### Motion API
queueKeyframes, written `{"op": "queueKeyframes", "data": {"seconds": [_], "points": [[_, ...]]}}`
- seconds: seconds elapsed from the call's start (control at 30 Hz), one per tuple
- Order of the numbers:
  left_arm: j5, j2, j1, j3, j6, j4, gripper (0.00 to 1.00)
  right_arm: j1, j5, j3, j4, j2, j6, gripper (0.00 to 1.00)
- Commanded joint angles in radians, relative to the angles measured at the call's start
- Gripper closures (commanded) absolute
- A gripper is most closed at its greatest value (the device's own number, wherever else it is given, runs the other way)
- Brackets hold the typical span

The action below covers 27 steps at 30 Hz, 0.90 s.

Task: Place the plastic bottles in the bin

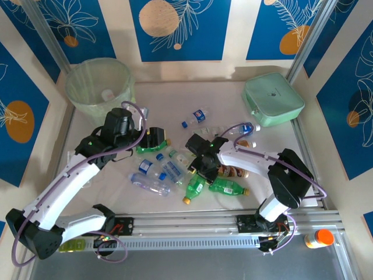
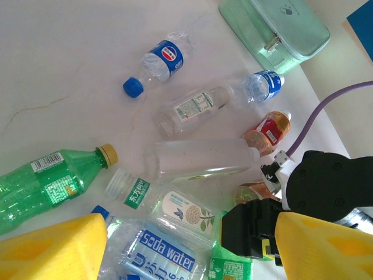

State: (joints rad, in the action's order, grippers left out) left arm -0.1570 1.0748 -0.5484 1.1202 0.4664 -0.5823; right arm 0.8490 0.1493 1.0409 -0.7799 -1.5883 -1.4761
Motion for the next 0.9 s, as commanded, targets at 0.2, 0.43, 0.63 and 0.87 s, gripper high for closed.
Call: {"op": "queueKeyframes", "data": {"seconds": [0.2, 0.43, 0.63, 0.87], "points": [[-0.024, 0.018, 0.030, -0.014, 0.011, 0.021, 0.24, -0.017, 0.075, 0.012, -0.024, -0.044, 0.107, 0.37], [-0.024, 0.031, 0.053, -0.017, 0.012, 0.024, 0.24, -0.016, 0.113, 0.028, -0.038, -0.038, 0.166, 0.42], [-0.044, 0.049, 0.072, -0.020, 0.018, 0.033, 0.24, -0.016, 0.110, 0.033, -0.018, -0.055, 0.249, 0.41], [-0.106, 0.072, 0.079, -0.022, 0.034, 0.052, 0.24, -0.003, 0.124, 0.027, -0.014, -0.054, 0.295, 0.42]]}}
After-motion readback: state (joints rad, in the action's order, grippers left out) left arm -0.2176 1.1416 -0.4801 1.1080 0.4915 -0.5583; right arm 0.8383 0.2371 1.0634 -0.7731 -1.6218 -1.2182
